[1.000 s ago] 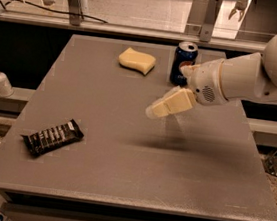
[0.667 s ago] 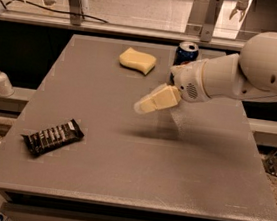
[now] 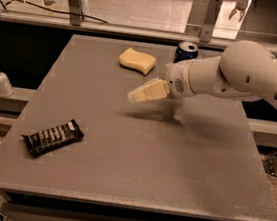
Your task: Move sponge near rxbar chocolate
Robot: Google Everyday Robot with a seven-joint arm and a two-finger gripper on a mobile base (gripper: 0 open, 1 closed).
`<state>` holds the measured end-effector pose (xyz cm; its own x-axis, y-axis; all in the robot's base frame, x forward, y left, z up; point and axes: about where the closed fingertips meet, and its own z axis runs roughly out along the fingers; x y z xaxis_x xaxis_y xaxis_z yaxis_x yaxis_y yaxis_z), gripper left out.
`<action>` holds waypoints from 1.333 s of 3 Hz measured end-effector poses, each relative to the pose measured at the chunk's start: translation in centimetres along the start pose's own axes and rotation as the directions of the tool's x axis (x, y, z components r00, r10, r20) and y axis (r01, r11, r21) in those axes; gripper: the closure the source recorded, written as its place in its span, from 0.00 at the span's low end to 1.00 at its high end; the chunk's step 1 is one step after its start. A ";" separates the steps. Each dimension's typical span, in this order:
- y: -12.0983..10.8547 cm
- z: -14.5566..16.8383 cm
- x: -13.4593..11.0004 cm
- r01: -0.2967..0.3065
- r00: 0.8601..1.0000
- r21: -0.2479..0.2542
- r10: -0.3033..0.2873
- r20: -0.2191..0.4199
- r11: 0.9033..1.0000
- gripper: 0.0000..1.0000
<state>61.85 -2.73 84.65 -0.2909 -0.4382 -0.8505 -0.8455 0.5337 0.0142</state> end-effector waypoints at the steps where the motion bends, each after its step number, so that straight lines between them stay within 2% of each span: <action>1: -1.8 1.4 -1.2 -0.006 0.999 0.015 0.005 0.046 1.000 0.00; 2: -3.0 2.8 -2.1 -0.004 0.998 0.027 0.002 0.064 1.000 0.00; 4: -5.6 5.1 -1.8 0.013 0.999 0.051 -0.015 0.041 0.999 0.00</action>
Offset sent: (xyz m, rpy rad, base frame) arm 0.0691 0.0164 0.0024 0.0589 -0.0662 -0.0449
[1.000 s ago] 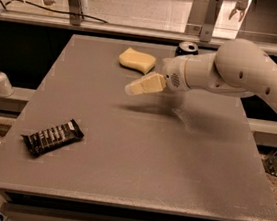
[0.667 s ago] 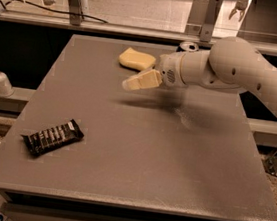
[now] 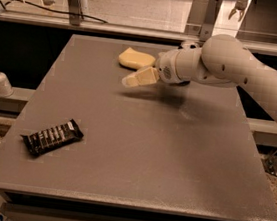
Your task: Move sponge near rxbar chocolate
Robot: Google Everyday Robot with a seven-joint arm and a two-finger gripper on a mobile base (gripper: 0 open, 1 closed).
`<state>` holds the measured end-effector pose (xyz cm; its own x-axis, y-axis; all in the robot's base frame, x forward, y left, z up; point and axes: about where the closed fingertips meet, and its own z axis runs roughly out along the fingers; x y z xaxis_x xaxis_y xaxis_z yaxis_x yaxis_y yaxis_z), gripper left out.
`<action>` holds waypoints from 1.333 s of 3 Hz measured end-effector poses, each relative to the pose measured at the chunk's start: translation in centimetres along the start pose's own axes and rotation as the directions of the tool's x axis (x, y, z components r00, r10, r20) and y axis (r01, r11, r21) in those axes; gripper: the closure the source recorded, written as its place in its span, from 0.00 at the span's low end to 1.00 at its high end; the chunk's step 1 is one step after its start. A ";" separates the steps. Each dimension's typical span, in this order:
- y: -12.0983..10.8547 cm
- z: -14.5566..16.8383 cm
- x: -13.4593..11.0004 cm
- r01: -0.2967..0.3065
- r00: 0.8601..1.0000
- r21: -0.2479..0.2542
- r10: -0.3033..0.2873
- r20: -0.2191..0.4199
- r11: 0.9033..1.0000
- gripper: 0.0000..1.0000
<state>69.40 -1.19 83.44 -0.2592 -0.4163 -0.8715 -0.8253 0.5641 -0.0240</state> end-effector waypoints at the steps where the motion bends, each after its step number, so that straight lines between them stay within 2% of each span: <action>1: -1.5 0.7 0.2 -0.008 1.000 0.018 0.008 0.004 1.000 0.00; 2: -2.8 1.3 0.2 -0.016 1.000 0.030 0.015 0.010 0.999 0.00; 3: -2.7 2.0 0.0 -0.015 1.000 0.026 0.014 0.023 1.000 0.18; 4: -2.5 2.3 -0.2 -0.011 1.000 0.022 0.011 0.027 1.000 0.41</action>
Offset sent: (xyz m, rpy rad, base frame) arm 0.0456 -0.0164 -0.0080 0.0146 -0.0152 -0.0601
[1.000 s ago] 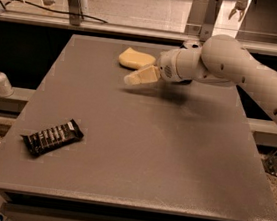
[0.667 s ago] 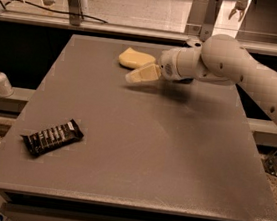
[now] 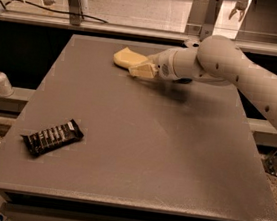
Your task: Move sponge near rxbar chocolate
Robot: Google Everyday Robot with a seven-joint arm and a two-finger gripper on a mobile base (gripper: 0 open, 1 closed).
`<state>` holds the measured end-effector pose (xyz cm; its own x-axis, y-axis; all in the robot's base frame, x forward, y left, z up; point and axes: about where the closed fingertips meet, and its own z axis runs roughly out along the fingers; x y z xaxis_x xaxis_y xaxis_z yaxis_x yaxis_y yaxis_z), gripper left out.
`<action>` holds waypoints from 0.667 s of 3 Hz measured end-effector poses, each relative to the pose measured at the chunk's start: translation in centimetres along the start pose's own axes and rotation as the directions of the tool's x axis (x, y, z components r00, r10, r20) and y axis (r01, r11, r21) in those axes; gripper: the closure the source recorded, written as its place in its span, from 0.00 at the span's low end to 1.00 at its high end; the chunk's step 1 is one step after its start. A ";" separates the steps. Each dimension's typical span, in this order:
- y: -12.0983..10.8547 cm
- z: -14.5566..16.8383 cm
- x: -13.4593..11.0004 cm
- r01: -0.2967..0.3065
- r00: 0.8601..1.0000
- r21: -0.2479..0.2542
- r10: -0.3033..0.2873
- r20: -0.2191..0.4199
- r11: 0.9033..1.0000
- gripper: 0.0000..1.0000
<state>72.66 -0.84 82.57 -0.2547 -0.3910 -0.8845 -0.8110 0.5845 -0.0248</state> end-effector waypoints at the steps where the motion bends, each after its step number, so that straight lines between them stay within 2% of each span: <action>1: 0.0 -0.6 -0.2 0.002 1.000 0.006 -0.002 0.005 1.000 0.65; 2: 1.1 -2.3 -0.6 0.012 1.000 -0.002 -0.012 0.022 1.000 0.88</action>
Offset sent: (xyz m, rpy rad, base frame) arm -0.0442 -0.0199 0.0333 0.0262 -0.0435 0.0155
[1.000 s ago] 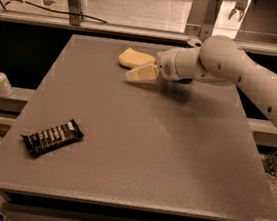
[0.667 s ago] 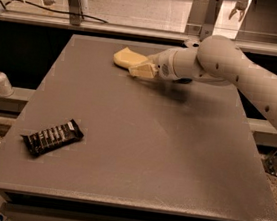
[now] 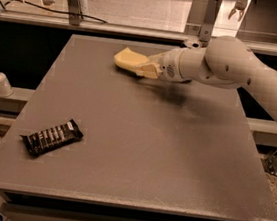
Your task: Move sponge near rxbar chocolate
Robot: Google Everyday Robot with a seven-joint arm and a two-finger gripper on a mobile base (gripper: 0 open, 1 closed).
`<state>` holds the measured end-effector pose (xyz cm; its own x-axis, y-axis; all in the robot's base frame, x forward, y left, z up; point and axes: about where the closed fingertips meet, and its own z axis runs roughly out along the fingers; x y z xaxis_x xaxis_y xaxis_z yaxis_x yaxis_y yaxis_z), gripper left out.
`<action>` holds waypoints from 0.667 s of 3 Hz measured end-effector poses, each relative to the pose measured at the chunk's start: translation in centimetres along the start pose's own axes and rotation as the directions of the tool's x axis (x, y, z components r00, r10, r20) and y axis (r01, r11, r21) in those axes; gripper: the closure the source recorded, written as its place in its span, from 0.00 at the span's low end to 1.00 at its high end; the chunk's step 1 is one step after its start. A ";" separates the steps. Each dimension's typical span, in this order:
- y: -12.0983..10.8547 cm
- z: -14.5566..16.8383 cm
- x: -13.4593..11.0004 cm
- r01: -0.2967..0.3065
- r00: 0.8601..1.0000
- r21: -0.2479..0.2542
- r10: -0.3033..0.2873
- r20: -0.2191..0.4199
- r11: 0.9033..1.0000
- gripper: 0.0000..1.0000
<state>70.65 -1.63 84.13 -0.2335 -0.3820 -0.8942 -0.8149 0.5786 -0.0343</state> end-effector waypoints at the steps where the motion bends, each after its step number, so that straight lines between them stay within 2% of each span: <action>1: 2.5 -2.2 0.0 0.010 1.000 -0.041 -0.010 0.012 0.999 1.00; 2: 7.4 -6.0 1.0 0.037 0.999 -0.135 -0.036 0.012 0.990 1.00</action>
Offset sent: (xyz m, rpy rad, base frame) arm -0.1822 -0.0180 0.0224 0.0227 0.0464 0.2657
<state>61.20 -2.08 85.67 -0.1977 -0.3940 -0.8976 -0.8873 0.4612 -0.0071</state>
